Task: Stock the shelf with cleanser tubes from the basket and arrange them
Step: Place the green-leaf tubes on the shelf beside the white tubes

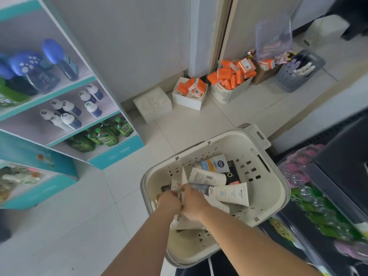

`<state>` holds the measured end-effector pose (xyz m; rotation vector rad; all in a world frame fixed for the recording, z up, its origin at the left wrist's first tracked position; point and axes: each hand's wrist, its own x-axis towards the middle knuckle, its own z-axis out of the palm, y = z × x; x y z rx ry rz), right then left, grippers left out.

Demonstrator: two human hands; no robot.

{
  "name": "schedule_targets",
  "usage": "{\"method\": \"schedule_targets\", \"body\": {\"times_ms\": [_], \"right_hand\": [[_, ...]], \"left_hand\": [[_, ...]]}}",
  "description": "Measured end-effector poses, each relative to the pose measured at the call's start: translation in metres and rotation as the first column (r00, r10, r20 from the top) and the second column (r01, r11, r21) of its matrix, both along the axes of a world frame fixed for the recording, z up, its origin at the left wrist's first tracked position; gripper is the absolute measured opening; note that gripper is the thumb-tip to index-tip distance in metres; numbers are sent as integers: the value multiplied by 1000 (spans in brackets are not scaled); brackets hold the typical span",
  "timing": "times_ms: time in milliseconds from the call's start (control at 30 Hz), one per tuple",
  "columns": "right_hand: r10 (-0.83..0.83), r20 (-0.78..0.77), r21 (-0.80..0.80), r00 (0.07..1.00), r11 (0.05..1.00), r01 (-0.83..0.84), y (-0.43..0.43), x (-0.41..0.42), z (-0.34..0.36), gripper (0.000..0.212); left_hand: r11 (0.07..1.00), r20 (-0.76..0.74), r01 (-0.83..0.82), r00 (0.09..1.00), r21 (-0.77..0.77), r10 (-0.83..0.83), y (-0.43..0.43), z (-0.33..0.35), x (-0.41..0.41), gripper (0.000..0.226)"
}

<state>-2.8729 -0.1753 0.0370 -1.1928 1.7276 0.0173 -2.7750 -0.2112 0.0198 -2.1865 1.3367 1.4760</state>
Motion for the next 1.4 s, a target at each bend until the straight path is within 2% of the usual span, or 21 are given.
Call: {"method": "schedule_targets", "body": {"times_ms": [67, 133, 200, 267, 367, 433, 567, 667, 733, 800, 933, 1000, 1067, 1133, 1300, 1400], "right_hand": [[-98, 17, -8, 995, 995, 98, -2, -3, -1, 52], [-208, 83, 43, 975, 978, 205, -4, -8, 0, 62], [-345, 150, 145, 927, 935, 325, -11, -14, 7, 74], [-478, 193, 275, 857, 865, 420, -18, -25, 16, 81], [-551, 276, 390, 787, 813, 432, -18, -48, 32, 75], [-565, 366, 407, 739, 812, 419, -9, -60, 43, 65], [-616, 530, 336, 582, 783, 523, 7, -85, 76, 50], [-684, 613, 327, 396, 676, 660, 14, -110, 94, 48], [-680, 649, 266, 340, 622, 737, 19, -123, 111, 49], [-646, 691, 171, 324, 582, 795, 26, -135, 133, 50], [-608, 702, -19, 370, 504, 864, 54, -162, 185, 65], [-604, 707, -85, 370, 446, 891, 75, -179, 212, 56], [-554, 765, -112, 327, 386, 916, 98, -197, 237, 35], [-504, 810, -150, 300, 316, 937, 123, -213, 258, 25], [-446, 848, -260, 286, 120, 958, 187, -247, 303, 24], [-381, 872, -322, 307, 25, 947, 237, -268, 328, 34]], "left_hand": [[998, -15, -56, 998, -35, 55, 2, 3, -1, 38], [995, -47, -101, 994, -8, 100, 2, 2, -3, 30], [982, -113, -178, 976, 59, 184, -1, 5, -3, 26], [948, -198, -287, 930, 135, 309, -2, 14, -1, 33], [904, -334, -335, 848, 265, 412, 1, 27, 0, 52], [906, -418, -306, 811, 291, 408, 3, 41, -4, 53], [953, -630, -207, 715, 222, 302, 0, 77, -16, 43], [981, -744, -145, 639, 133, 195, -8, 107, -30, 39], [991, -804, -117, 582, 68, 124, -13, 128, -46, 41], [997, -855, -76, 516, 18, 55, -14, 152, -65, 44], [994, -921, 71, 375, -81, -102, -7, 198, -109, 53], [986, -937, 116, 313, -121, -152, 2, 223, -132, 56], [975, -945, 154, 259, -162, -198, 15, 246, -154, 55], [958, -949, 203, 201, -202, -243, 31, 268, -175, 52], [897, -932, 318, 87, -308, -352, 82, 313, -229, 56], [838, -899, 365, 7, -405, -438, 124, 338, -264, 56]]}}
